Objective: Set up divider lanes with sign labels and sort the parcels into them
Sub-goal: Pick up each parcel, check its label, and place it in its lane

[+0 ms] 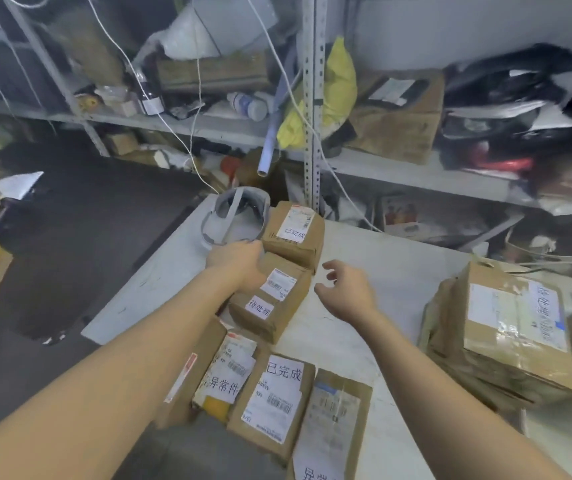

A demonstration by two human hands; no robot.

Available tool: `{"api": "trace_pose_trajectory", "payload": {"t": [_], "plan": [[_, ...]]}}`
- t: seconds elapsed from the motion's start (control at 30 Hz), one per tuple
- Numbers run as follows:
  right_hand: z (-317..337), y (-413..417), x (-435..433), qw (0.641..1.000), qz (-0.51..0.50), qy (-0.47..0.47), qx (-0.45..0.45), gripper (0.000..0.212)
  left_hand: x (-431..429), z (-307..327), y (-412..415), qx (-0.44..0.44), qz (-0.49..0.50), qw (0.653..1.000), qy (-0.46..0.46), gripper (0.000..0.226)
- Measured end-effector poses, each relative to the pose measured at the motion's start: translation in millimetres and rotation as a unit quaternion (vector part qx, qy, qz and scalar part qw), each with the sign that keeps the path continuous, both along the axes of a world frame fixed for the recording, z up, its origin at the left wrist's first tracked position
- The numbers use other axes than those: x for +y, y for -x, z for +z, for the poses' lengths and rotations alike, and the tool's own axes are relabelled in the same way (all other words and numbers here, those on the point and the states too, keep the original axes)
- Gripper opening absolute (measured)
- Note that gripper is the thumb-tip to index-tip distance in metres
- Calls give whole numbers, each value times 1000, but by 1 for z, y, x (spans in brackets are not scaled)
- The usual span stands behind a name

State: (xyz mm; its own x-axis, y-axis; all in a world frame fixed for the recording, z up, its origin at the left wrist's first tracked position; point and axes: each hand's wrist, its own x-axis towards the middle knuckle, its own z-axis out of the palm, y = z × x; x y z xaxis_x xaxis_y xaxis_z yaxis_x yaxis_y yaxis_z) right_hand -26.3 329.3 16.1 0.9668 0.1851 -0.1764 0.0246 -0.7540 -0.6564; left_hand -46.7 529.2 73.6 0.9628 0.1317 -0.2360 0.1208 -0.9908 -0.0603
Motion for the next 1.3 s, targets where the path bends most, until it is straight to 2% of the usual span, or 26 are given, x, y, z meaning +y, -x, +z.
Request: {"api": "trace_pose_trajectory", "payload": {"t": [0.1,0.23,0.33,0.5,0.6,0.67,0.73,0.9,1.1,1.3], "plan": [[-16,-34,23,999,-37,-22,22,39,19,-22,-35,24,10,998,55,42],[-33,-72,43,998,-53,23,-24,46,50,-46,-85,34,37,997,66,35],[-47,-94,51,997,-67,25,-2,55,62,-67,-116,42,40,992,114,47],[-67,-132,77,987,-140,-40,62,76,64,-104,-161,23,43,957,287,41],[-72,-154,98,964,-190,-119,143,64,69,-129,-182,25,77,940,331,53],[-79,-166,106,950,-223,-151,158,53,73,-141,-192,24,105,918,382,56],[-85,-172,110,947,-238,-147,160,52,78,-150,-195,30,128,880,456,56],[-93,-177,115,932,-289,-156,151,66,78,-158,-186,12,127,810,573,52],[-74,-166,108,925,-306,-202,102,69,74,-141,-184,7,121,773,623,62],[-16,-138,92,915,-296,-273,25,65,62,-84,-172,-35,108,730,674,64]]}}
